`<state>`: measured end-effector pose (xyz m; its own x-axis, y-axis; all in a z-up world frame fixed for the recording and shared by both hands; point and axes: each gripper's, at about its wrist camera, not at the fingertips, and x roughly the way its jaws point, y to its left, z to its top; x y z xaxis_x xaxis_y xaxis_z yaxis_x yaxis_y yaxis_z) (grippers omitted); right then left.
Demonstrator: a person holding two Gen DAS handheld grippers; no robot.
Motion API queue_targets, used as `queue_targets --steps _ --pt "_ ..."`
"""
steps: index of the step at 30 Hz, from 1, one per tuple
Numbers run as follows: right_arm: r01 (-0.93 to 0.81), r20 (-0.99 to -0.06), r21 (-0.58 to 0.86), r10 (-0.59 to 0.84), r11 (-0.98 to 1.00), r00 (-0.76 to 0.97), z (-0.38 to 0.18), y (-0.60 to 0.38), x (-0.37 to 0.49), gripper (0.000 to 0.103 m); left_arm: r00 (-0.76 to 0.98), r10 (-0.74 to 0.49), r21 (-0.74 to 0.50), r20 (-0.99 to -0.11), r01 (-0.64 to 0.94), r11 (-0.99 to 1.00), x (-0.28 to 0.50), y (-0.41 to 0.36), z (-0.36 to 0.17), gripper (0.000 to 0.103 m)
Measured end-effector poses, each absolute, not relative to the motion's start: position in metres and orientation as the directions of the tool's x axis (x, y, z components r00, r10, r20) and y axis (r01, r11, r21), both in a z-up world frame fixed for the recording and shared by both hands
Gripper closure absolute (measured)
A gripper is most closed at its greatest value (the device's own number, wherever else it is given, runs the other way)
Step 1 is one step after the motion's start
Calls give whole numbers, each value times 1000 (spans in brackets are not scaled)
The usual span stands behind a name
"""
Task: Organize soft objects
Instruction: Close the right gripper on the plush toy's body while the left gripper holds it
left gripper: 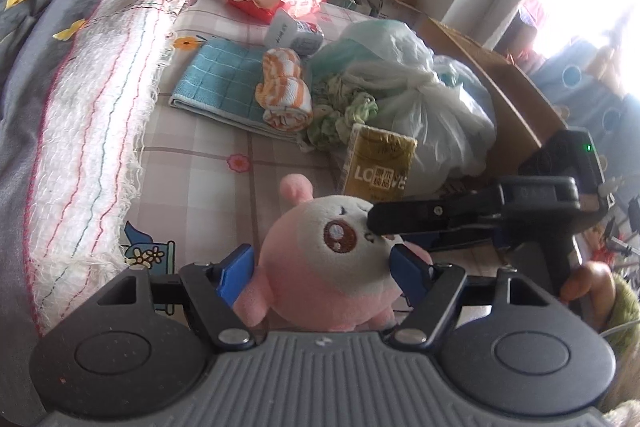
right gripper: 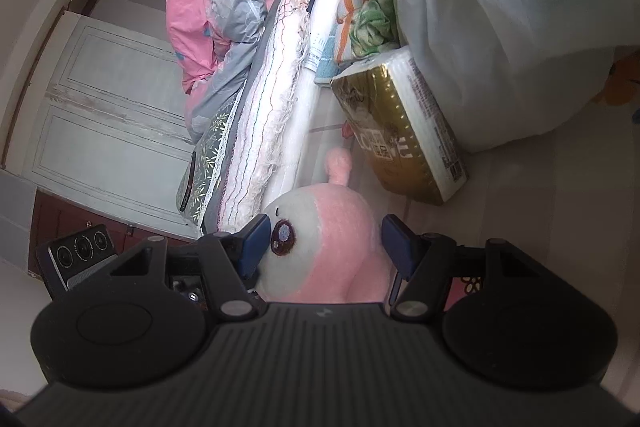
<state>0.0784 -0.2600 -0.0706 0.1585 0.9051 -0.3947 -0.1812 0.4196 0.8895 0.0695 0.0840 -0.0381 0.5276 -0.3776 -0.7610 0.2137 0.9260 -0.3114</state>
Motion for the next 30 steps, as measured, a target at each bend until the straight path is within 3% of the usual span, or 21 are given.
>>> queue_targets --steps 7,16,22,30 --pt "-185 -401 886 902 426 158 -68 -257 75 40 547 -330 -228 -769 247 942 65 66 -39 27" --pt "-189 -418 875 893 445 168 -61 -252 70 42 557 -289 -217 -779 194 957 59 59 -31 27" --pt "-211 -367 892 914 399 175 -41 -254 62 42 628 -258 -173 -734 195 965 41 55 2 27" --pt "-326 -273 874 919 360 284 26 -289 56 42 718 -277 -80 -639 296 952 38 14 68 28"
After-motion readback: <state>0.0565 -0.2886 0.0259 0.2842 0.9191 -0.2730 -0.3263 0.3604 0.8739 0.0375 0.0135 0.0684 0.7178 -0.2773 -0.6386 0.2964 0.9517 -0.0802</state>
